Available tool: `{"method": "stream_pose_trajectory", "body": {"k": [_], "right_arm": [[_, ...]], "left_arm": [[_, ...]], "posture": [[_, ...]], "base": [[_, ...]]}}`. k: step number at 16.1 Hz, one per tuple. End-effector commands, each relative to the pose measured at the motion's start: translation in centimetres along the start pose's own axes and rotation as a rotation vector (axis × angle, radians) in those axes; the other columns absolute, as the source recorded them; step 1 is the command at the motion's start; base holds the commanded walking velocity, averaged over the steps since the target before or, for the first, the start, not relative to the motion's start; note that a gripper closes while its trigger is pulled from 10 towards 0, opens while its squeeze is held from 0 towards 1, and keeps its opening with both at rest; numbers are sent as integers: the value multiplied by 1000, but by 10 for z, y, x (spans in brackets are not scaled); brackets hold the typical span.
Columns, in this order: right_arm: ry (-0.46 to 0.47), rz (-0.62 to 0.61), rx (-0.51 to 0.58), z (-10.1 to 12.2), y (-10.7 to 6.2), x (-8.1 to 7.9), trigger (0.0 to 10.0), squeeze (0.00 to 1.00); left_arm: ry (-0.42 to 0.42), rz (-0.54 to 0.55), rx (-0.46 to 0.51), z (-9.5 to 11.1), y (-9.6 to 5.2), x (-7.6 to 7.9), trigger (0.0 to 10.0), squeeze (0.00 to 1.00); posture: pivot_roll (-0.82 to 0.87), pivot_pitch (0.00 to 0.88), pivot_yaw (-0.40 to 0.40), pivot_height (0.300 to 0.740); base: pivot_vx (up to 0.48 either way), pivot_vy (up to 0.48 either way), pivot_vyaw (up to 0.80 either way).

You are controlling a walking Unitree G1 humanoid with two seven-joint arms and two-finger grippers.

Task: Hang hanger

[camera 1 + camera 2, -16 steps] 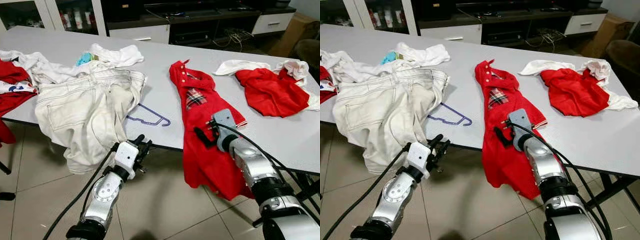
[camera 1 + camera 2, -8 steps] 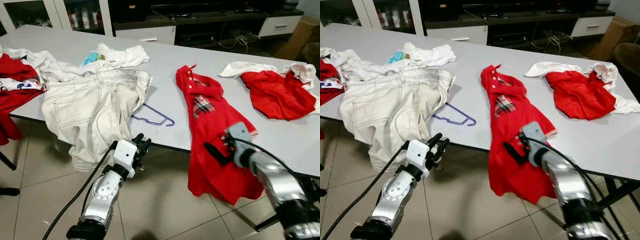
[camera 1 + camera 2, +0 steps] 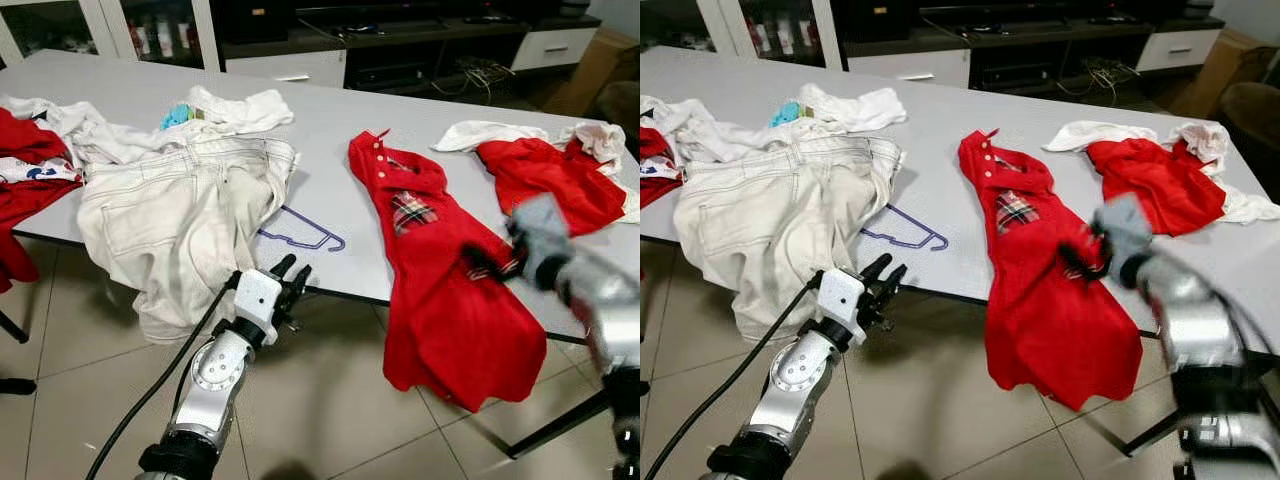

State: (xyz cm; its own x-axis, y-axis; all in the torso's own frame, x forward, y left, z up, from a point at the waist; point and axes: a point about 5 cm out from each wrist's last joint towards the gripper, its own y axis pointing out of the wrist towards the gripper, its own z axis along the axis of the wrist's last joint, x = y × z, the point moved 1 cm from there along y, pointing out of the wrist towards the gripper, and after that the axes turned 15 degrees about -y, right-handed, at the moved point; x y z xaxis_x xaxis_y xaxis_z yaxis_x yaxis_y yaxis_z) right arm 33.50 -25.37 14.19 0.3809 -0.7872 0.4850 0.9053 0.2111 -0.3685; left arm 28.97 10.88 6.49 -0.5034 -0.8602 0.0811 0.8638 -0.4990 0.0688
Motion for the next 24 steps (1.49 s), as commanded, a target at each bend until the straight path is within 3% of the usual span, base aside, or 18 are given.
{"method": "stream_pose_trajectory", "body": {"k": [1, 4, 8, 9, 11, 14, 18, 24], "right_arm": [[2, 11, -19, -2, 0, 0, 10000, 0], [-27, 29, -62, -8, 1, -4, 10000, 0], [23, 4, 13, 5, 8, -7, 10000, 0], [64, 38, 74, 18, 17, -22, 10000, 0], [92, 131, 91, 23, 33, -60, 10000, 0], [114, 151, 63, 20, 46, -84, 10000, 0], [138, 6, -60, 1, 54, -76, 10000, 0], [132, 37, -169, -32, 38, -65, 10000, 0]], "left_arm": [[52, -49, 25, 8, 5, 4, 10000, 0], [123, -130, 27, 13, 5, 7, 10000, 0], [127, -145, 22, 12, 5, 6, 10000, 0], [126, -149, 19, 11, 6, 7, 10000, 0], [121, -155, 21, 11, 8, 10, 10000, 0], [119, -148, 26, 11, 9, 10, 10000, 0], [119, -140, 30, 11, 9, 10, 10000, 0], [117, -148, 29, 10, 8, 12, 10000, 0]], "posture": [[-20, 0, -46, 740], [-12, 0, -46, 740], [-27, 0, -38, 740], [-34, 0, -35, 740], [-35, 0, -37, 740], [-28, 0, -41, 740], [-17, 0, -46, 740], [-35, 0, -42, 740]], "base": [[0, 0, 0], [0, 0, 0], [0, 0, 0], [0, 0, 0], [0, 0, 0], [0, 0, 0], [0, 0, 0], [0, 0, 0]]}}
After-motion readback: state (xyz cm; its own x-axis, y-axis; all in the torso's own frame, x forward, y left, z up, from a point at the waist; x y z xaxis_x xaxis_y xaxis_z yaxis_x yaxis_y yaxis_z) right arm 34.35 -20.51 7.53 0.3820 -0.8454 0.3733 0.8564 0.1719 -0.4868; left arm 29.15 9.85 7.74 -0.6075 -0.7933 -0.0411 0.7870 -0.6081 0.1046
